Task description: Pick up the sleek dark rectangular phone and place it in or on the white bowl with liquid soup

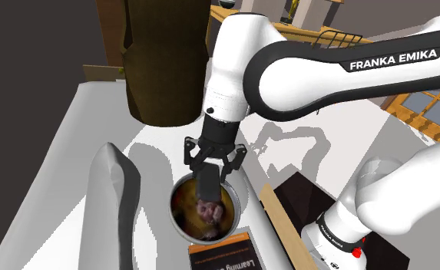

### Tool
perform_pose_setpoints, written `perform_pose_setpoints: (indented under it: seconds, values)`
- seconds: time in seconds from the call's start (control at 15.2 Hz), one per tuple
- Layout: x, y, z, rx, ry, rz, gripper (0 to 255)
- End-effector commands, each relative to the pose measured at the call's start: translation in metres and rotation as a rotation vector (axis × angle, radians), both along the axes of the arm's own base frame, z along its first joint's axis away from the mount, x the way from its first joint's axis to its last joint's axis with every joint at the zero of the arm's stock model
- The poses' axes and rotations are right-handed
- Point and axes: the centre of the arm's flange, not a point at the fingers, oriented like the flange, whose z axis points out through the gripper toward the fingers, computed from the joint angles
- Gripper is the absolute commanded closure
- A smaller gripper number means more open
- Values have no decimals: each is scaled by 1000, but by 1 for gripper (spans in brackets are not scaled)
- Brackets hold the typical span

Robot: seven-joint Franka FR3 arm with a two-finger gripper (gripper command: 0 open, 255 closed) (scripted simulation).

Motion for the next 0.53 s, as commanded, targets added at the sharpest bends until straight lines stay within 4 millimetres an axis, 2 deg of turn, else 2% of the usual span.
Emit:
perform_pose_setpoints:
  seconds: [0.0, 0.46]
  values:
    - [1, 0, -11, 0, 0, 0, 255]
    - [1, 0, -48, 0, 0, 0, 255]
